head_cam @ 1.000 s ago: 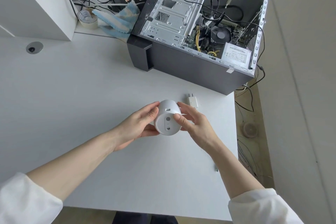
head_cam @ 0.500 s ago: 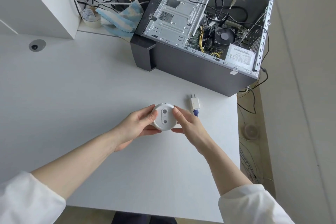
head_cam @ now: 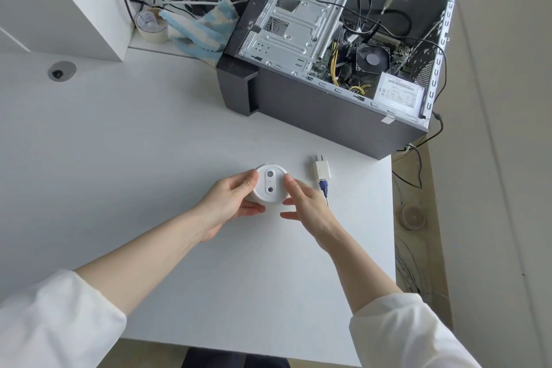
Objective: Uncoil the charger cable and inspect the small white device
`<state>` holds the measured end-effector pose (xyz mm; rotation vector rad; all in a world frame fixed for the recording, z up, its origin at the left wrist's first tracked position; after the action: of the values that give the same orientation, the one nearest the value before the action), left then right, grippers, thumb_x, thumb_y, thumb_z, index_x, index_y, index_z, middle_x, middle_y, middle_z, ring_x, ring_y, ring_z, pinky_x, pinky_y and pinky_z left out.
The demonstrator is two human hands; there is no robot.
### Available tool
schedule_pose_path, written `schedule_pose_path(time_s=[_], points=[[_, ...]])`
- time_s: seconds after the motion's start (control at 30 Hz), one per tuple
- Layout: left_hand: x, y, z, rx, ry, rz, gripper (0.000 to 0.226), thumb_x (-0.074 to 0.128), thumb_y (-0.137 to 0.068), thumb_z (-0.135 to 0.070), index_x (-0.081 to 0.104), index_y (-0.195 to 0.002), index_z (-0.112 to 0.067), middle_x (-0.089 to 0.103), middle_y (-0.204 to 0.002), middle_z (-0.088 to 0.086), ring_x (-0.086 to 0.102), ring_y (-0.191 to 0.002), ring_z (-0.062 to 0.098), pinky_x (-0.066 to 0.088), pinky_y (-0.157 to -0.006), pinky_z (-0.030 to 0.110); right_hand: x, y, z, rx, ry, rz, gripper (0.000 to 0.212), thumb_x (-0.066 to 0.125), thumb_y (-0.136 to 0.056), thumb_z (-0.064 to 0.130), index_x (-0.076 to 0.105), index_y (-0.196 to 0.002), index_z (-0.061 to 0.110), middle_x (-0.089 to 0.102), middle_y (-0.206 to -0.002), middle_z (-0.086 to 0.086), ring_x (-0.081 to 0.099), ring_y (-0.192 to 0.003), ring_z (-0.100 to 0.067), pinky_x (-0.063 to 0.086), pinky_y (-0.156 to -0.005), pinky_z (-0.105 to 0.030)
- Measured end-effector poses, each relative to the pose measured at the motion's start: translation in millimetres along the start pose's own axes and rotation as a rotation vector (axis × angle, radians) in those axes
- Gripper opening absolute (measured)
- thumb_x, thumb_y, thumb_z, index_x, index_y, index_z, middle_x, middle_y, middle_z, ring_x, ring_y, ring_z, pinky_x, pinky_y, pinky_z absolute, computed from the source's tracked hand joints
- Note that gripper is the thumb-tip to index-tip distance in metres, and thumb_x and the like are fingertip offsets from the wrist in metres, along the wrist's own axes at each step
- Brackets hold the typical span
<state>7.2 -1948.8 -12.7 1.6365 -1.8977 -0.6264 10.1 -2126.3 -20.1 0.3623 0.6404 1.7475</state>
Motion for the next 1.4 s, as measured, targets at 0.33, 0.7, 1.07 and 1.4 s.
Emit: schedule_pose_path(time_s=[0.33,0.7,1.07,1.4], points=[[-2,-9,6,0.002,-0.021,-0.036,0.04,0.05,-0.099,-0.043,0.063,-0.131,-0.024,0.073,-0.117,0.011,0.073,-0.099,0.033,0.059,-0.088,0.035,3,-2,-1,0.005,0.007,-0.011,0.034,0.04,-0.102,0.053,0.06,-0.126,0.039,0.062,-0.112,0.018,0.062,-0.107,-0.013,0.059,-0.092,-0.041],[-2,-11,6,0.005,-0.017,-0.044,0.039,0.05,-0.099,-0.043,0.065,-0.129,-0.022,0.074,-0.115,0.011,0.073,-0.099,0.032,0.059,-0.086,0.033,4,-1,2,0.001,0.045,-0.022,0.037,0.037,-0.103,0.052,0.058,-0.13,0.036,0.06,-0.108,0.023,0.061,-0.112,-0.017,0.059,-0.091,-0.045],[-1,-12,5,0.002,-0.028,-0.048,0.04,0.049,-0.099,-0.043,0.063,-0.13,-0.022,0.072,-0.117,0.01,0.073,-0.099,0.032,0.059,-0.087,0.035,6,2,7,0.011,0.056,-0.028,0.017,0.036,-0.103,0.053,0.052,-0.104,0.05,0.058,-0.104,0.023,0.061,-0.114,-0.021,0.058,-0.093,-0.048],[-2,-14,7,-0.003,-0.048,-0.08,0.041,0.049,-0.099,-0.045,0.059,-0.132,-0.023,0.067,-0.123,0.009,0.075,-0.091,0.03,0.061,-0.078,0.029,-18,16,-10,0.008,0.032,-0.249,0.046,0.041,-0.101,0.054,0.062,-0.124,0.02,0.065,-0.115,-0.004,0.064,-0.107,-0.017,0.058,-0.09,-0.044]])
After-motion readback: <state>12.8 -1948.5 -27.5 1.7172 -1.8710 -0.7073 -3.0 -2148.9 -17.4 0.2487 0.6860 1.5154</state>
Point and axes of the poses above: each hand's wrist, its own y-axis away from the middle knuckle, its own x-axis out of the palm, z = x × y, the point moved 1 cm from there along -y, towards the middle knuckle
